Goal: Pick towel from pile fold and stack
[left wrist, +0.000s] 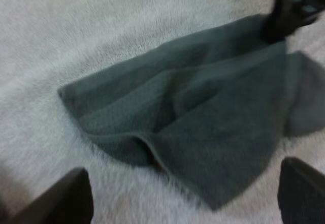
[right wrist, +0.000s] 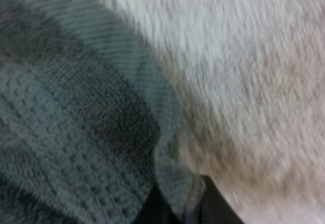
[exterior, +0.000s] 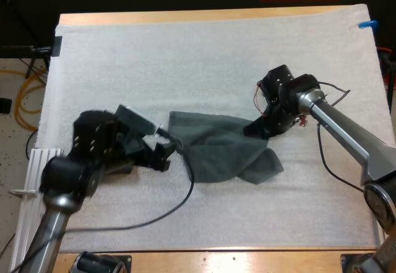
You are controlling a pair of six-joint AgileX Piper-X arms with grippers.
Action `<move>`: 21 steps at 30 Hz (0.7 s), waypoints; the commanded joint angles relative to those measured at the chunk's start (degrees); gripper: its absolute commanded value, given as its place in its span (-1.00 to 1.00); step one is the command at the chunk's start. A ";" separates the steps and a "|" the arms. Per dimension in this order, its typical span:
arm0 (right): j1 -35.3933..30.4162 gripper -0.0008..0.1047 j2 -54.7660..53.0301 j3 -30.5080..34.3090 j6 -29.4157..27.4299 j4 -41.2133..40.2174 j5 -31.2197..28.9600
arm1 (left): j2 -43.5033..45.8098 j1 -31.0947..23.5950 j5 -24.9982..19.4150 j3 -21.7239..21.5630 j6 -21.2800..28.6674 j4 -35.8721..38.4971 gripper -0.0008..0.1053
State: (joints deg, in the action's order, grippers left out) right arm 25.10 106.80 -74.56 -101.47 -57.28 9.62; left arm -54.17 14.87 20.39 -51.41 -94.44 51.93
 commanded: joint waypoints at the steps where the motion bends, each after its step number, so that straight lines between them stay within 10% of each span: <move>1: -0.08 -0.99 -0.88 -0.02 -0.76 -2.13 -0.94 | -1.37 0.29 0.89 -0.09 0.02 -1.67 0.38; 10: -0.08 -0.99 -2.32 -0.02 -0.76 -3.41 -1.70 | -17.68 0.29 -1.83 -2.14 -0.43 -10.70 0.38; 21: -0.08 -0.99 -2.32 -0.02 -0.76 -3.59 -1.70 | -37.56 0.29 -10.61 -15.55 -0.86 -12.05 0.38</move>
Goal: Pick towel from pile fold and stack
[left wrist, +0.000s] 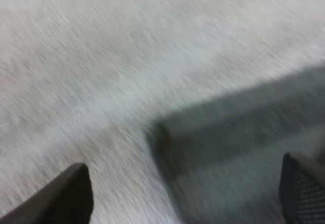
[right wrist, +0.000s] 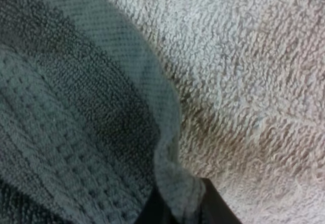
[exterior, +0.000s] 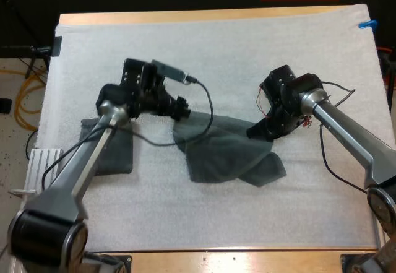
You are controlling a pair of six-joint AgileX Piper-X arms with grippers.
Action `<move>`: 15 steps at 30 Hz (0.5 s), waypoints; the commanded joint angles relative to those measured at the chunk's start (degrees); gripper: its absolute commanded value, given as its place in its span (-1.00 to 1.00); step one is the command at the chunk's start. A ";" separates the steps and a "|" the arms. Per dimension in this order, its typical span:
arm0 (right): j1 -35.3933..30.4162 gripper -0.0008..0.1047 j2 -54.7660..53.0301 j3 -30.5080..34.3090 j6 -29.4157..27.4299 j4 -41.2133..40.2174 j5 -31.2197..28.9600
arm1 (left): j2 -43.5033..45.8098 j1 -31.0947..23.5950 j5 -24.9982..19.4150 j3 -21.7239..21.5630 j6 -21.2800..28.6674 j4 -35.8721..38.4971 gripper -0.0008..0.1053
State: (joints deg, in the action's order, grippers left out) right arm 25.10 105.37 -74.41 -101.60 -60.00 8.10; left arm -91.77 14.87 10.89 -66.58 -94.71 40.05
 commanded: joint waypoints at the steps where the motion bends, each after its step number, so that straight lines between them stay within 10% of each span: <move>1: -0.08 -0.99 -0.89 -0.17 -0.63 -0.87 -0.17 | -0.86 0.29 -1.73 -1.17 -0.59 -0.17 0.38; 15: -0.08 -0.99 -0.89 -0.17 -0.63 -0.87 -0.17 | -14.30 4.64 -2.07 -5.09 -0.09 2.36 0.38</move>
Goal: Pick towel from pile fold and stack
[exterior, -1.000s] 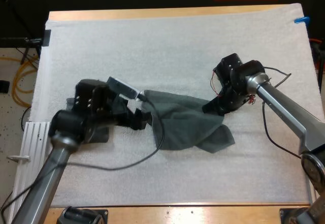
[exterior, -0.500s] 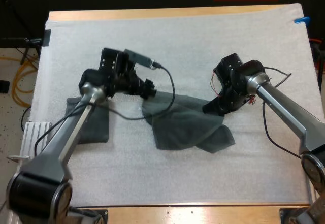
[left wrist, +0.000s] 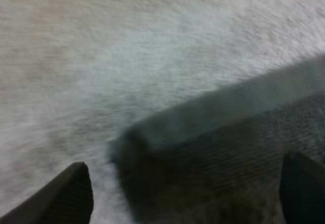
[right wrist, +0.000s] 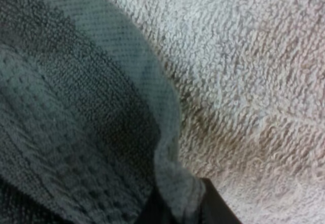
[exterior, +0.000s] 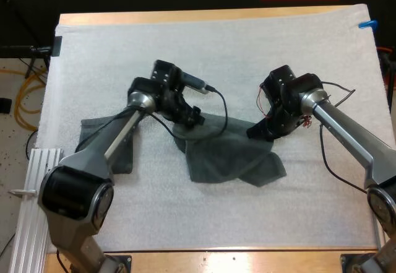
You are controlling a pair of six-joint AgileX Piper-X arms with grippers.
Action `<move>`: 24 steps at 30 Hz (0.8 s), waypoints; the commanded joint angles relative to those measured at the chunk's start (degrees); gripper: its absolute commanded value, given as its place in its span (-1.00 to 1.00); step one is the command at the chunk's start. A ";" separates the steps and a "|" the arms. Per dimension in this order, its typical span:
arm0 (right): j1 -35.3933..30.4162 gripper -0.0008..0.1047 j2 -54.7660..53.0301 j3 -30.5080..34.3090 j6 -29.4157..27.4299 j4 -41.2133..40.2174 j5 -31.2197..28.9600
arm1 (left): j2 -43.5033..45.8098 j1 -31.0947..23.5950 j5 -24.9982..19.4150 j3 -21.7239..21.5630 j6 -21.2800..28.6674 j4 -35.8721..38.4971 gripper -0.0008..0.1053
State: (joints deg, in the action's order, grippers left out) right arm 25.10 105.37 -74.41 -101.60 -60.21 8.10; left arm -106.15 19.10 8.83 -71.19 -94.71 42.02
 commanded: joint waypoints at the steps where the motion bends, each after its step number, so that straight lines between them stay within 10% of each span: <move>1: -0.08 -0.99 -0.89 -0.17 -0.63 -0.66 -0.17 | -0.15 0.55 -0.02 -0.48 -0.09 0.52 0.38; 11: 0.22 -0.99 -0.89 -0.17 -0.63 -0.66 1.16 | -3.83 0.71 -2.23 -0.48 -3.20 0.52 0.34; 17: 1.44 -0.99 -0.89 -0.17 -0.63 -0.66 1.16 | -5.03 0.71 6.88 -0.48 -4.14 0.52 0.21; 24: 2.81 -0.99 -0.89 -0.17 -0.63 -0.21 0.75 | -5.03 0.71 6.88 -0.62 -4.27 1.15 -0.66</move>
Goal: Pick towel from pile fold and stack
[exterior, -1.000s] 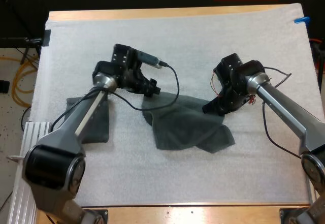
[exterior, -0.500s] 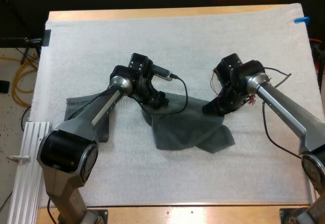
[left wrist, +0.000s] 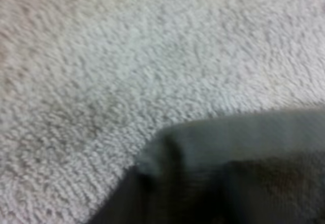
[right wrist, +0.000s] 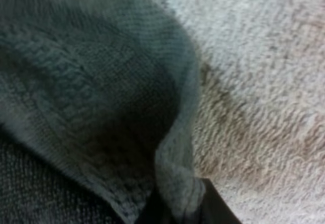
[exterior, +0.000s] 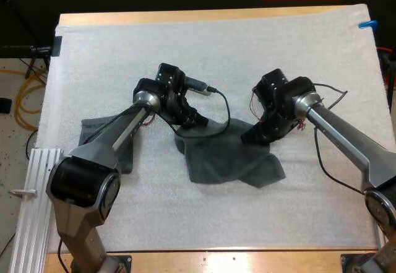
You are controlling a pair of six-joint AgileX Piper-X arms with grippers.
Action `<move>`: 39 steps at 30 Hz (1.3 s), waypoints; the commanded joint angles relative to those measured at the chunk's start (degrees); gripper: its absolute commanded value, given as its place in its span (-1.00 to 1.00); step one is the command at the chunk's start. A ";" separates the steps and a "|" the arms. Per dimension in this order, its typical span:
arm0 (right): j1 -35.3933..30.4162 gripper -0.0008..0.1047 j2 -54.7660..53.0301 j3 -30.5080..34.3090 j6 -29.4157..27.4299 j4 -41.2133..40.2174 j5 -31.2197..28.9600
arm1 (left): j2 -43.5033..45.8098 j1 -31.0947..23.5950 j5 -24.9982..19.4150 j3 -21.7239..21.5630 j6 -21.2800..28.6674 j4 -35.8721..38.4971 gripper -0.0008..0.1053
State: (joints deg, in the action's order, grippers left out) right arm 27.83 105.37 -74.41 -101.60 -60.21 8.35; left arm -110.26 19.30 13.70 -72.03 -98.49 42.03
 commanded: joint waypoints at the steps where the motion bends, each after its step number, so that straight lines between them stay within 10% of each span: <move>1: 0.06 -0.99 -0.89 -0.17 -0.63 -0.21 0.40 | -0.92 0.51 2.01 0.22 -0.48 1.19 -0.76; 13: 0.06 -0.99 -1.69 -0.17 -0.63 -0.19 -2.40 | 1.87 0.51 2.46 0.22 1.15 1.45 -0.98; 30: 0.39 -0.99 -23.67 -0.17 -1.49 15.42 -14.14 | 32.48 -5.97 6.80 0.22 1.93 0.04 -0.98; 39: 4.63 -0.99 -35.88 -0.30 -0.16 9.31 -14.12 | 44.39 -1.08 7.41 0.22 -0.19 5.47 -0.98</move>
State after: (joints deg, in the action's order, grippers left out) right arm 32.32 70.10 -74.36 -101.57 -50.14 -5.66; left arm -66.36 18.09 21.70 -71.49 -98.13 46.88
